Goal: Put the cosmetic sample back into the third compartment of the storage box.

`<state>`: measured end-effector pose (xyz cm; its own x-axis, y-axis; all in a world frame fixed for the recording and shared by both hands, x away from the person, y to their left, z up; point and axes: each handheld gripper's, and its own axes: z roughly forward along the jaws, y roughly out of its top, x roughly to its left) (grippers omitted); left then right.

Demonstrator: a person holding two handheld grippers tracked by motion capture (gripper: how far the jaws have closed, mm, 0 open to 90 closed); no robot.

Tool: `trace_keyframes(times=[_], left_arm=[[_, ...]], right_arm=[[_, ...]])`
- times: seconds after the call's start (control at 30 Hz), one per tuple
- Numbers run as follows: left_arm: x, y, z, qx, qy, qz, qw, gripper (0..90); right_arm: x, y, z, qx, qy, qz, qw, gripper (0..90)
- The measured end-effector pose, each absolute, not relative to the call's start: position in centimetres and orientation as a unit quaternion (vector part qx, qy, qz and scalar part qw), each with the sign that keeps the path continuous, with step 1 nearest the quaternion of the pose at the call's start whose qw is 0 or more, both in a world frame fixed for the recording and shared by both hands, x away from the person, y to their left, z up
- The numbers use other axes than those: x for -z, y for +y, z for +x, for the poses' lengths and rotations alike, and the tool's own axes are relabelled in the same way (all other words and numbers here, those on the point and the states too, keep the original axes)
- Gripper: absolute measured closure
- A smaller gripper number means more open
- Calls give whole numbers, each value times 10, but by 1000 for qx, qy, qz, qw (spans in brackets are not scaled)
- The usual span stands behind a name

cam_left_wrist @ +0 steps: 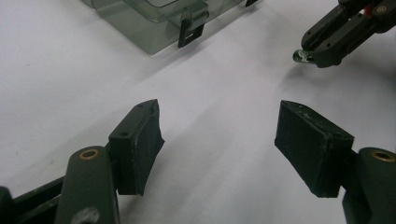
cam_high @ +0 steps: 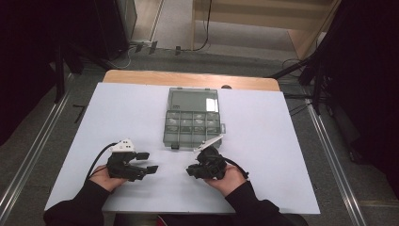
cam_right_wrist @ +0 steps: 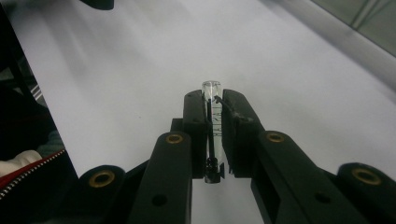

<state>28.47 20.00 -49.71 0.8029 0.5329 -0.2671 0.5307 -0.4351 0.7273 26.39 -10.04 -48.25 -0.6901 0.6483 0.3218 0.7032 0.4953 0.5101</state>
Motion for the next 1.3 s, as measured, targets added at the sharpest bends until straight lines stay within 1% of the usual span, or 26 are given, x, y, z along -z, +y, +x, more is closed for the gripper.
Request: trace_keyframes(times=[0.3,1.3], left_arm=[[498,197,286,1,307,850,427,307],[500,199,284,1,313,849,426,307]], right_arm=[[479,-111,268,322,-854,-405,43,823],[466,-133,291,350,-835,-423,32,824]])
